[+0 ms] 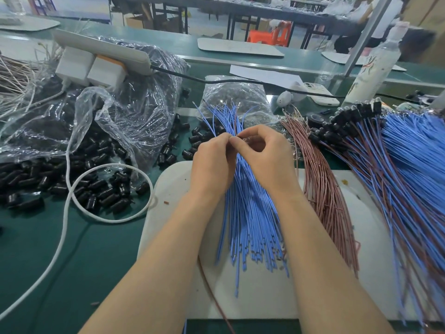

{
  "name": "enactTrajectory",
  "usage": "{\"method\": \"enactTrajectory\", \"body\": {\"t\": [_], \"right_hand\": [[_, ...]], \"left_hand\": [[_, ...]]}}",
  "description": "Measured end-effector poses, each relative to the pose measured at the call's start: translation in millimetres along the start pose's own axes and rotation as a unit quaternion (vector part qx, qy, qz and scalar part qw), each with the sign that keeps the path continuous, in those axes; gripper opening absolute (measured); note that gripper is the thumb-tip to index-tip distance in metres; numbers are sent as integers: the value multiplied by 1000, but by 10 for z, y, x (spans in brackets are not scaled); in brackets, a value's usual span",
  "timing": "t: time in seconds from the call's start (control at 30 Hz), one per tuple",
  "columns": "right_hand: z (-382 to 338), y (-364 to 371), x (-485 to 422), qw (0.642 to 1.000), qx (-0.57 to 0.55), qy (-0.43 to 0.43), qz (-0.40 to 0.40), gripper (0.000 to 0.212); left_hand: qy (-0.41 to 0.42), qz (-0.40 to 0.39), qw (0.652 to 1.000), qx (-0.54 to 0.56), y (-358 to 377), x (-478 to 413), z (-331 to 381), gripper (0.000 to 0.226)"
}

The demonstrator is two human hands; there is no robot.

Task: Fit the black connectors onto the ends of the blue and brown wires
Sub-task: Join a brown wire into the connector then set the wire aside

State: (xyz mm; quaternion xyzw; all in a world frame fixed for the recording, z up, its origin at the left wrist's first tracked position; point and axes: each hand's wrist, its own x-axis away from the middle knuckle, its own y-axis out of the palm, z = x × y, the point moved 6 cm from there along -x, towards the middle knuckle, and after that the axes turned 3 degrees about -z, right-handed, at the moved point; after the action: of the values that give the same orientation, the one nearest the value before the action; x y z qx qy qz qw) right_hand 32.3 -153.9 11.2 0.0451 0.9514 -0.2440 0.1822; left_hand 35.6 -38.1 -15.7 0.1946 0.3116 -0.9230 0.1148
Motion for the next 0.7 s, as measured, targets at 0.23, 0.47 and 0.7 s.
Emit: {"method": "enactTrajectory", "body": {"t": [0.23, 0.47, 0.7], "right_hand": [[-3, -69, -27, 999, -47, 11, 0, 17], [-105, -159, -31, 995, -101, -7, -25, 18], [-185, -167, -19, 995, -70, -33, -61, 20]], "left_hand": [[-20, 17, 996, 85, -31, -33, -58, 7], [-5, 29, 994, 105, -59, -29, -42, 12], [-19, 31, 997, 72, -55, -55, -50, 11]]}}
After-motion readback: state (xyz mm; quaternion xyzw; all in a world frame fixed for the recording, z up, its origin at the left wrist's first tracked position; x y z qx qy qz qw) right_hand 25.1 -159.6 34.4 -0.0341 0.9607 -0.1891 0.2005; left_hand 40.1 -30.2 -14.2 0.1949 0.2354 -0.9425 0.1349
